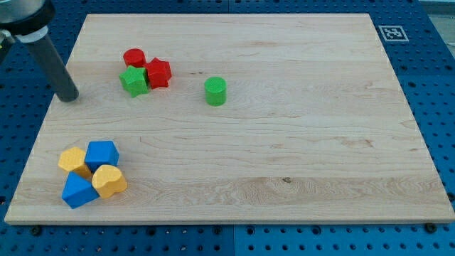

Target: Push the green star into the green circle

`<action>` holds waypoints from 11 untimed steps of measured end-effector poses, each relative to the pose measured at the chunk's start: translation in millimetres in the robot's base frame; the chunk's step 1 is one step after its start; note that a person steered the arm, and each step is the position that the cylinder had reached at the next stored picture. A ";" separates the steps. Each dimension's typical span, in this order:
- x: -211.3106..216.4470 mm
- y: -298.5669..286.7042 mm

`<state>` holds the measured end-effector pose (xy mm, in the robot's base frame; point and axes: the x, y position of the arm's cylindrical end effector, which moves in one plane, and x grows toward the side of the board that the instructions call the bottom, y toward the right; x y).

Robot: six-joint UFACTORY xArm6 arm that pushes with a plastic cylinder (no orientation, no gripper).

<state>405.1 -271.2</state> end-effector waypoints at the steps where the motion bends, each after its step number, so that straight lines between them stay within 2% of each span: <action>1: -15.4 36.5; 4: -10.7 154.2; 6: 14.7 207.7; 8: 14.7 248.6; 9: 14.7 242.4; 10: 14.6 183.4; 11: 14.1 168.3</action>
